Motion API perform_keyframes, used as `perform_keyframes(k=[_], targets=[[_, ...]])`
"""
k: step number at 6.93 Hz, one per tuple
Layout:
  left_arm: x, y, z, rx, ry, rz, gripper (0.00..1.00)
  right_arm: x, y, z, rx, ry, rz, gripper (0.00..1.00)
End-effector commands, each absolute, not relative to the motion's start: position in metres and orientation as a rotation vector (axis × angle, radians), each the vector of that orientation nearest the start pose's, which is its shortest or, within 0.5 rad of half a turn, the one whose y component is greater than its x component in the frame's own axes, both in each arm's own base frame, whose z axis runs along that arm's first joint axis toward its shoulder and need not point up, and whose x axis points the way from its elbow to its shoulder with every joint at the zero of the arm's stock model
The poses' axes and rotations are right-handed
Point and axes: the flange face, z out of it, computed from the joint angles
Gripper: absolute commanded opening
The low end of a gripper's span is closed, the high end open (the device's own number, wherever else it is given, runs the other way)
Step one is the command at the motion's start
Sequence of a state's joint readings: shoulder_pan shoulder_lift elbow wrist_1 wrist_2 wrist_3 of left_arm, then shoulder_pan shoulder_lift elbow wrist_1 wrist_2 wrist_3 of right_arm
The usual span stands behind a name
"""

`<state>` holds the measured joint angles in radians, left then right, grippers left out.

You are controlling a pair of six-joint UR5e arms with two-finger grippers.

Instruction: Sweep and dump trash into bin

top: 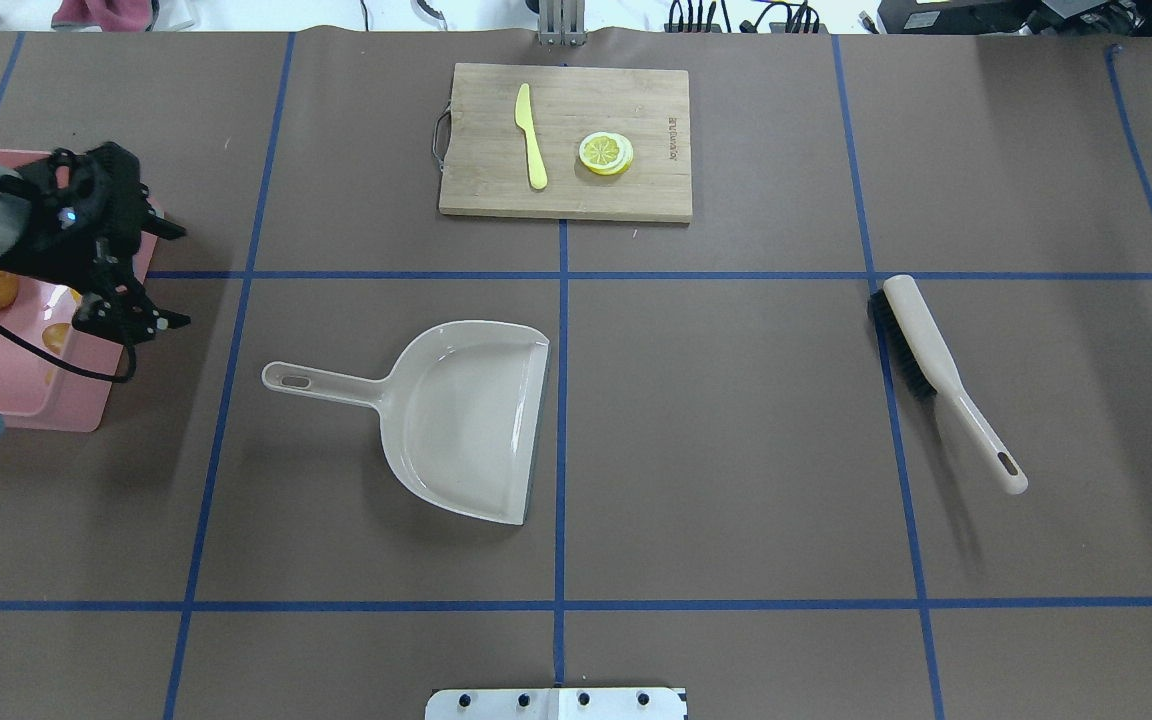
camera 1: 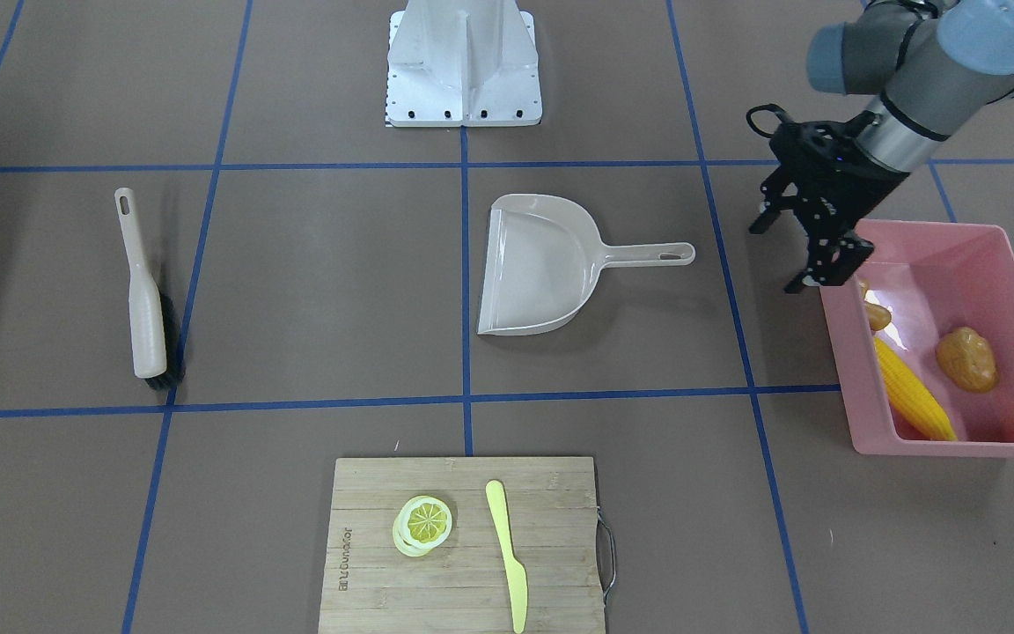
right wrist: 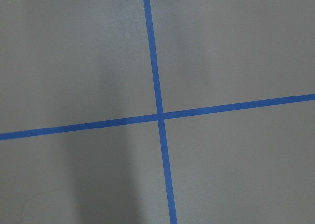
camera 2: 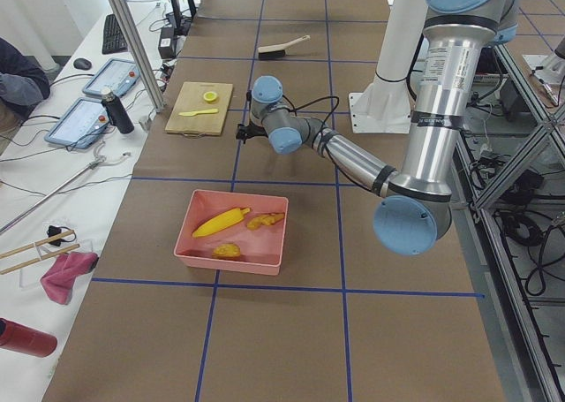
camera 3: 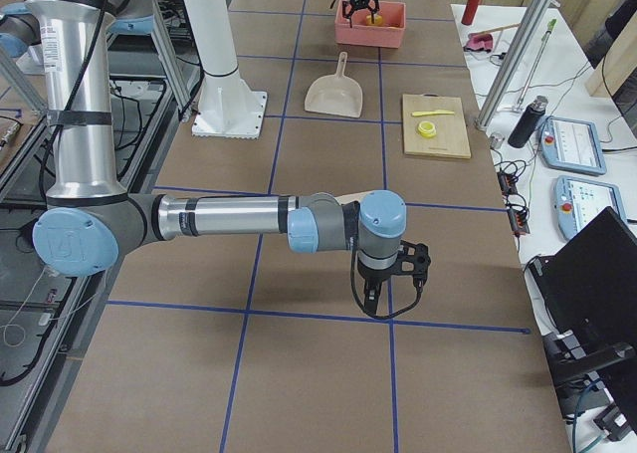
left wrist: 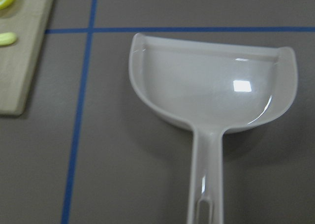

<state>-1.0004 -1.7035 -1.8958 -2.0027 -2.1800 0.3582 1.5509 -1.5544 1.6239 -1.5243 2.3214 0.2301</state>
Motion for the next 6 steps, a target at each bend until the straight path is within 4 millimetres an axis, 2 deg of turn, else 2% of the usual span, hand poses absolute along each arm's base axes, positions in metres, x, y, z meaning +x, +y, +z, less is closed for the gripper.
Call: perform_keyframes(k=[1, 2, 3, 4, 5, 6], targets=[[0.094, -0.496, 0.476, 0.56, 0.618, 0.839, 0.98, 0.055, -0.506, 0.621, 0.017, -0.758, 0.156, 1.0], [0.068, -0.474, 0.521, 0.477, 0.619, 0.779, 0.98, 0.055, -0.506, 0.62, 0.017, -0.76, 0.156, 1.0], [0.025, -0.465, 0.573, 0.398, 0.61, 0.668, 0.98, 0.055, -0.506, 0.621, 0.015, -0.761, 0.157, 1.0], [0.005, -0.455, 0.61, 0.333, 0.628, 0.608, 0.98, 0.055, -0.506, 0.62, 0.017, -0.76, 0.156, 1.0], [-0.01, -0.439, 0.639, 0.283, 0.681, 0.554, 0.98, 0.055, -0.506, 0.621, 0.015, -0.759, 0.157, 1.0], [-0.018, -0.427, 0.654, 0.252, 0.771, 0.496, 0.98, 0.055, -0.506, 0.622, 0.014, -0.759, 0.157, 1.0]])
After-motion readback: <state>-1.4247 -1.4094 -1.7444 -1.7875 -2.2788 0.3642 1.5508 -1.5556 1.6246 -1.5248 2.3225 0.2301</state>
